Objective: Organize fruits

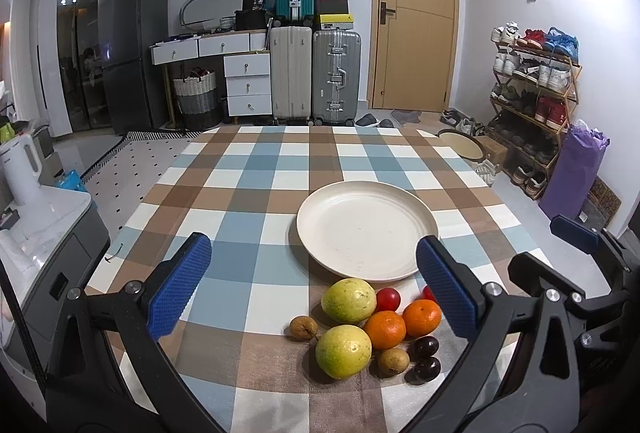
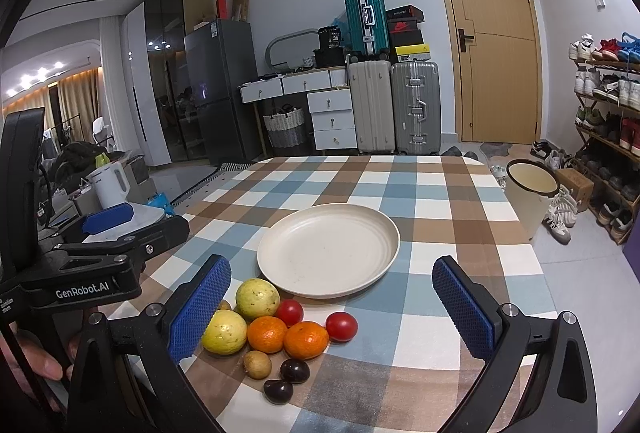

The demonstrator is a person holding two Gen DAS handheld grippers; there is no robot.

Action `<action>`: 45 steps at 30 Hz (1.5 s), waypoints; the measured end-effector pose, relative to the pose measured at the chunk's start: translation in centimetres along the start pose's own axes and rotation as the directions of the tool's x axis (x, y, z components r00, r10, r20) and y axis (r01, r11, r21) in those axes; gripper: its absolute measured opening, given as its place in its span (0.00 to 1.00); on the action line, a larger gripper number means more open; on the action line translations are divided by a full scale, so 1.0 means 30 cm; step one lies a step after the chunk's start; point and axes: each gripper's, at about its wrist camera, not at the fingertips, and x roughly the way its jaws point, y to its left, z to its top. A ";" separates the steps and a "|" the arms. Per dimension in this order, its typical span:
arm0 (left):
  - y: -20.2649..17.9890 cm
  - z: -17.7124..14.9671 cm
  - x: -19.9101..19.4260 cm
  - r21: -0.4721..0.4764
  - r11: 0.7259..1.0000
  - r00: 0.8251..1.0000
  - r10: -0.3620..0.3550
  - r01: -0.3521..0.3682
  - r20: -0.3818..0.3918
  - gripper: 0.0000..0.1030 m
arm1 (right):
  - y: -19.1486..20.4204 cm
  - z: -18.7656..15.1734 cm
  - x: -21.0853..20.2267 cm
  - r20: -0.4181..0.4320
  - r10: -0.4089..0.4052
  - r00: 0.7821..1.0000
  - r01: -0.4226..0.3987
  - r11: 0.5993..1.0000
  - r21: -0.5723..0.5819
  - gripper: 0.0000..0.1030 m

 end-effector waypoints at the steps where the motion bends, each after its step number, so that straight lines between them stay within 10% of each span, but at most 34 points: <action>1: 0.010 -0.002 0.006 -0.006 1.000 1.000 -0.002 0.002 -0.003 0.99 | 0.001 0.000 0.000 0.001 0.000 1.000 0.000 1.000 0.000 1.00; 45: 0.036 -0.066 0.058 -0.015 0.999 0.998 -0.048 0.047 -0.049 0.99 | -0.006 -0.016 -0.010 -0.012 0.019 1.000 -0.019 1.000 0.022 1.00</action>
